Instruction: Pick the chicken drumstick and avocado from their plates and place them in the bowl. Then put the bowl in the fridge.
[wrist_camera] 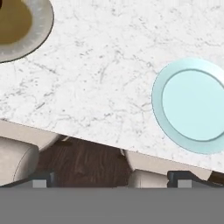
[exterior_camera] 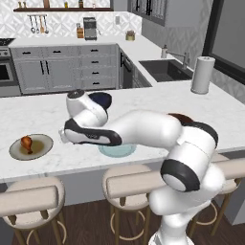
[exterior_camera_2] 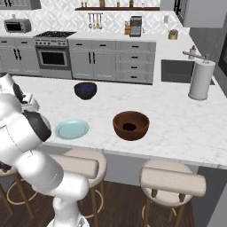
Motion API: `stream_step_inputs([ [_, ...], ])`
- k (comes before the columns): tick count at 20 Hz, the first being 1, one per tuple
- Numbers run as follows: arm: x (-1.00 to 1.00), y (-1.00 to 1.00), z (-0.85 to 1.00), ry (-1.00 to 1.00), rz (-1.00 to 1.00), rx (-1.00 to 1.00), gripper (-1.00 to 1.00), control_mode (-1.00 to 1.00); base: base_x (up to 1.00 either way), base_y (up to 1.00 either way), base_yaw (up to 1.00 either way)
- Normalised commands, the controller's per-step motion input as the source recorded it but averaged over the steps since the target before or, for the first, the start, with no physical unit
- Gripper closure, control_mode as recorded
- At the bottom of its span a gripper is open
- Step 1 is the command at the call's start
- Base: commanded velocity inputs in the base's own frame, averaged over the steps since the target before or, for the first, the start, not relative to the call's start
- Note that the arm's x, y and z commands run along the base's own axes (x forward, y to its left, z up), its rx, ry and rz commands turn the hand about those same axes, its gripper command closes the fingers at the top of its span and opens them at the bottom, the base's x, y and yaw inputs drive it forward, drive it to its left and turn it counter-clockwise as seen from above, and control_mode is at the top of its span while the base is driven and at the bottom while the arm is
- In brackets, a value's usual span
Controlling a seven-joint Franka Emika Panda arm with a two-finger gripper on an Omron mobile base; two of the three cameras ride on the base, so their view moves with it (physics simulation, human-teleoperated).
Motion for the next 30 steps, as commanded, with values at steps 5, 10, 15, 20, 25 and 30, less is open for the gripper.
stream_step_inputs([
  [5, 0.00, 0.95, 0.00, -0.02, 0.00, 0.10, -1.00, -1.00, 0.00, 0.00, 0.00],
  [10, 0.00, 0.80, -0.04, 0.00, 0.00, 0.12, -1.00, -1.00, 0.00, 0.00, 0.00],
  [15, 0.07, 0.44, -0.17, 0.00, 0.00, 0.13, -1.00, -1.00, 0.00, 0.00, 0.00],
  [20, 0.34, 0.49, -0.06, 0.00, 0.00, 0.07, -1.00, -1.00, 0.00, 0.00, 0.00],
  [25, 0.46, 0.31, 0.00, 0.00, -0.01, 0.00, -1.00, -1.00, 0.00, 0.00, 0.00],
  [30, 0.29, 0.29, -0.06, 0.02, 0.00, 0.00, -1.00, -1.00, 0.00, 0.00, 0.00],
])
